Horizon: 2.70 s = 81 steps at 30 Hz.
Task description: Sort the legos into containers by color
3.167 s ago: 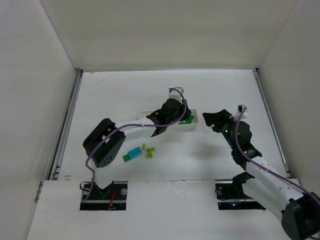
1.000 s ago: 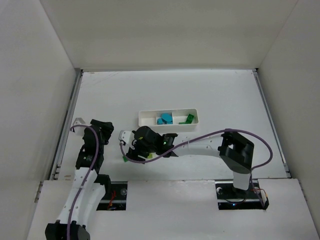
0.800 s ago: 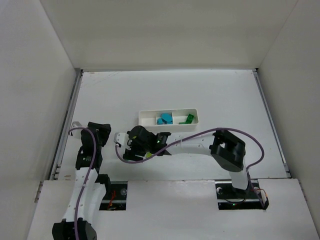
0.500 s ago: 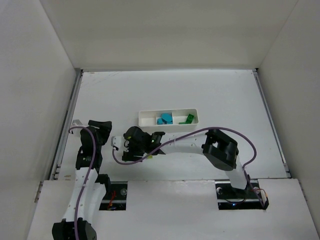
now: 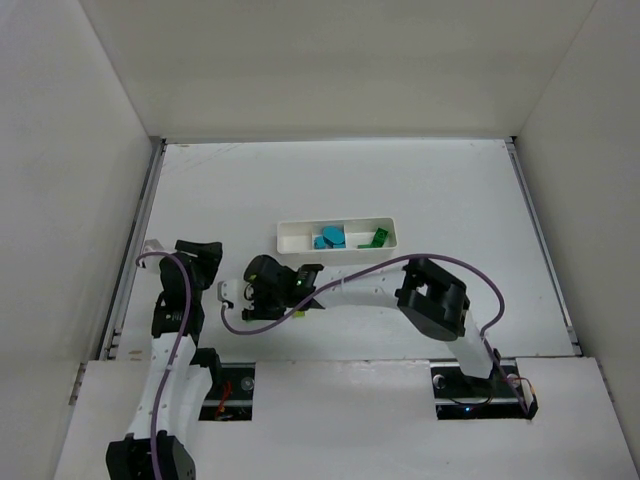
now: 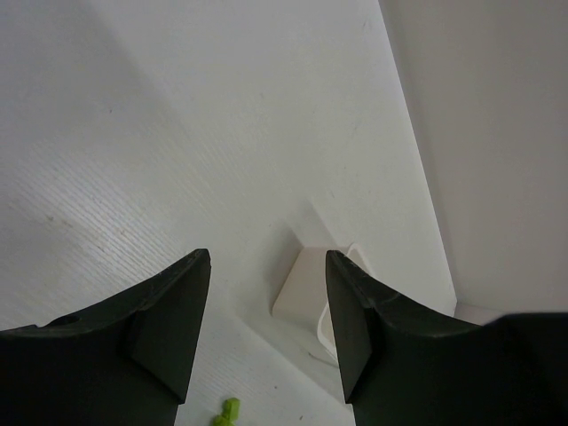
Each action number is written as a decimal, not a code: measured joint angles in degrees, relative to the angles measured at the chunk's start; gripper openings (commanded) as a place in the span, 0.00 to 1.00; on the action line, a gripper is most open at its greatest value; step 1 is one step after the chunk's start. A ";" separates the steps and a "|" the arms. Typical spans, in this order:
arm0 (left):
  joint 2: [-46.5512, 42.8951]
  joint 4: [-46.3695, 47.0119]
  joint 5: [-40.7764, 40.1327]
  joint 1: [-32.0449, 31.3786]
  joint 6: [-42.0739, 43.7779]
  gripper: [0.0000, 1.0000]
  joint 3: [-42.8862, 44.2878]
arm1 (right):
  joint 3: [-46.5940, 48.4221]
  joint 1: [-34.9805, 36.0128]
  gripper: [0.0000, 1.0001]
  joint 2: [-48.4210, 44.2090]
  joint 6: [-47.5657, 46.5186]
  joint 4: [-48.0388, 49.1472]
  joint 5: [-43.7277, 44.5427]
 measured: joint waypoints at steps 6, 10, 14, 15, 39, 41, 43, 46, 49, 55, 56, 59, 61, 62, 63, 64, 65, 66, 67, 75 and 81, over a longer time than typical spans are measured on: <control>0.04 0.00 -0.02 0.74 0.13 0.52 -0.02 | 0.96 0.00 0.32 0.02 0.09 -0.11 -1.79; 0.09 0.02 0.02 1.11 0.22 0.52 -0.02 | 0.96 0.00 0.31 -0.04 1.01 -0.07 -3.21; 0.44 0.33 0.13 1.20 0.63 0.53 0.00 | 0.22 -0.50 0.31 -1.42 3.67 -0.02 -5.11; 0.44 0.35 0.24 1.20 0.76 0.53 0.00 | -0.52 -0.85 0.31 -2.38 4.90 0.31 -5.64; 1.95 19.87 3.28 -24.83 6.67 0.46 4.26 | -38.56 -24.41 0.27 -37.55 66.64 36.24 -20.81; 1.88 24.22 4.17 -26.82 7.39 0.48 3.87 | -41.53 -25.79 0.27 -38.66 72.70 39.56 -22.01; 1.97 28.96 5.42 -28.41 7.87 0.50 2.80 | -43.71 -26.64 0.27 -39.78 78.01 43.01 -23.17; 3.21 34.67 7.28 -30.34 8.20 0.52 1.31 | -45.86 -28.04 0.28 -41.13 85.33 48.54 -25.09; 5.97 37.70 8.85 -31.82 8.41 0.52 1.05 | -47.30 -29.51 0.28 -41.86 90.84 53.75 -26.51; 8.68 40.57 9.70 -34.47 8.85 0.53 0.74 | -49.27 -31.67 0.28 -42.10 96.74 58.93 -27.71; 8.79 40.65 9.90 -34.82 9.01 0.53 0.74 | -49.37 -31.80 0.28 -41.97 97.24 59.56 -27.80; 9.57 41.40 10.32 -35.15 9.01 0.54 0.74 | -49.59 -31.95 0.28 -41.33 98.36 61.29 -28.09; 9.94 41.53 10.14 -35.17 9.03 0.55 0.74 | -49.72 -32.09 0.28 -40.68 99.10 62.12 -28.22; 9.99 41.51 10.10 -35.19 9.03 0.57 0.74 | -49.99 -32.24 0.28 -40.50 99.41 62.66 -28.26; 9.97 41.48 10.08 -35.19 9.05 0.58 0.74 | -50.23 -32.41 0.28 -40.44 99.62 63.10 -28.37; 9.86 41.46 10.08 -35.21 9.05 0.59 0.72 | -50.38 -32.61 0.28 -40.39 99.89 63.60 -28.48; 9.75 41.46 10.10 -35.23 9.03 0.60 0.72 | -50.58 -32.74 0.28 -40.37 100.04 64.30 -28.65; 9.57 41.48 10.08 -35.32 9.03 0.61 0.70 | -50.75 -32.96 0.28 -40.37 100.45 64.89 -28.72; 9.35 41.46 10.12 -35.34 9.05 0.62 0.70 | -50.88 -33.18 0.28 -40.35 100.74 65.46 -28.74; 8.90 44.17 11.76 -36.85 8.74 0.64 0.70 | -51.34 -34.05 0.28 -37.62 102.47 66.66 -28.70; 10.75 44.94 12.81 -37.22 8.76 0.63 0.70 | -51.89 -34.25 0.28 -36.63 104.08 68.78 -28.87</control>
